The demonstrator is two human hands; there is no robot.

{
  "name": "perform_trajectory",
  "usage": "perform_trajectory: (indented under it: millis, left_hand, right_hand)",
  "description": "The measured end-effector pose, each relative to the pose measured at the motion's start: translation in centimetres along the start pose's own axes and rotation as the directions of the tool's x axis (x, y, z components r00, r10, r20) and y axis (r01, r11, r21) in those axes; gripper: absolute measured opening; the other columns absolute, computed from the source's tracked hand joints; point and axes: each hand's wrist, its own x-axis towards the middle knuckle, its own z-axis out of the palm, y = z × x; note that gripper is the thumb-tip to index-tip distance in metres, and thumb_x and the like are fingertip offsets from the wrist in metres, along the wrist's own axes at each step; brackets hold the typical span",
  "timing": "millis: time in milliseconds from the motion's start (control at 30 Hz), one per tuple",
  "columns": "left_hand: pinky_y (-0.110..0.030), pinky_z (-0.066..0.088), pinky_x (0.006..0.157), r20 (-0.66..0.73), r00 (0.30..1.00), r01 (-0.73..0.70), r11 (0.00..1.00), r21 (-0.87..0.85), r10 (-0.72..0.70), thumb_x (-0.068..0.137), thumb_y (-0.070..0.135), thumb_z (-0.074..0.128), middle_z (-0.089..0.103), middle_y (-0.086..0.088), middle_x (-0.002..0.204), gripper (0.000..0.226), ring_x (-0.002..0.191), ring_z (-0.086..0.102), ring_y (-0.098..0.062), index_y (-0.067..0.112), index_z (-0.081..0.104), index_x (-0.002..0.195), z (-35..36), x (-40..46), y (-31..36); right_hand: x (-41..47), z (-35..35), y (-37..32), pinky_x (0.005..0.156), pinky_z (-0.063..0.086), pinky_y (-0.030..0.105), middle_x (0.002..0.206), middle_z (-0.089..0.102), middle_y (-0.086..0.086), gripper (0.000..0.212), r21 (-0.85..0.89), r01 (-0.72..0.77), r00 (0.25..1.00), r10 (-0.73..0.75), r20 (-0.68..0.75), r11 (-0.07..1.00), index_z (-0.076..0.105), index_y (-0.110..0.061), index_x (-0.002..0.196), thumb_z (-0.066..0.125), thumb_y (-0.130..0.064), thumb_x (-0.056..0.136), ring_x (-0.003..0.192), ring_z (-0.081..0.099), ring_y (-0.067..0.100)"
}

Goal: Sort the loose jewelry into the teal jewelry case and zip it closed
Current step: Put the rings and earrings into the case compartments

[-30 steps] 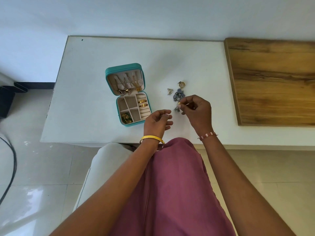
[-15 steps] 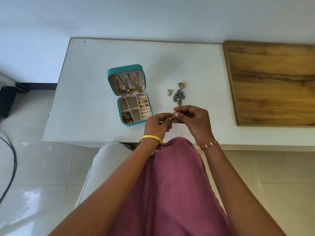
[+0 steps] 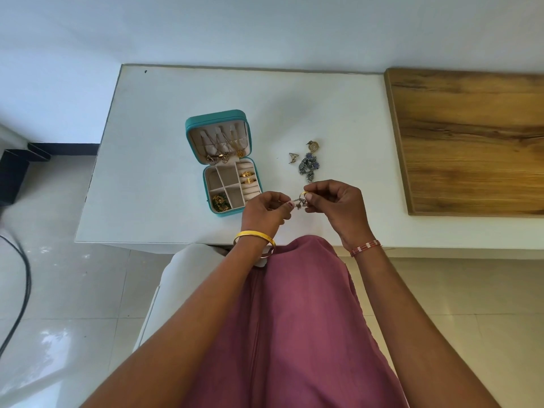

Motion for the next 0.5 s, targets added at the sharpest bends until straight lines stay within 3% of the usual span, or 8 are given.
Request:
perform_trajectory:
  millis: [400, 500]
  left_hand:
    - [-0.021, 0.05, 0.058, -0.133, 0.984, 0.09, 0.979, -0.181, -0.116, 0.083, -0.002, 0.056, 0.059, -0.005, 0.066, 0.023, 0.057, 0.057, -0.013, 0.016, 0.056, 0.07, -0.24, 0.21, -0.2]
    - [-0.026, 0.051, 0.062, -0.163, 0.978, 0.097, 0.972, -0.214, -0.133, 0.084, -0.003, 0.055, 0.059, -0.006, 0.066, 0.023, 0.058, 0.057, -0.015, 0.015, 0.056, 0.069, -0.04, 0.21, -0.08]
  right_hand:
    - [0.18, -0.64, 0.83, 0.065, 0.057, 0.021, 0.074, 0.064, 0.009, 0.013, 0.032, -0.052, 0.998, 0.051, 0.043, 0.998, 0.065, 0.001, 0.093, 0.061, 0.006, 0.082, 0.058, 0.062, 0.005]
    - [0.17, -0.79, 1.01, 0.066, 0.056, 0.023, 0.073, 0.065, 0.009, 0.012, 0.144, -0.085, 0.996, 0.083, 0.024, 0.986, 0.065, -0.003, 0.087, 0.059, 0.006, 0.083, 0.061, 0.063, 0.011]
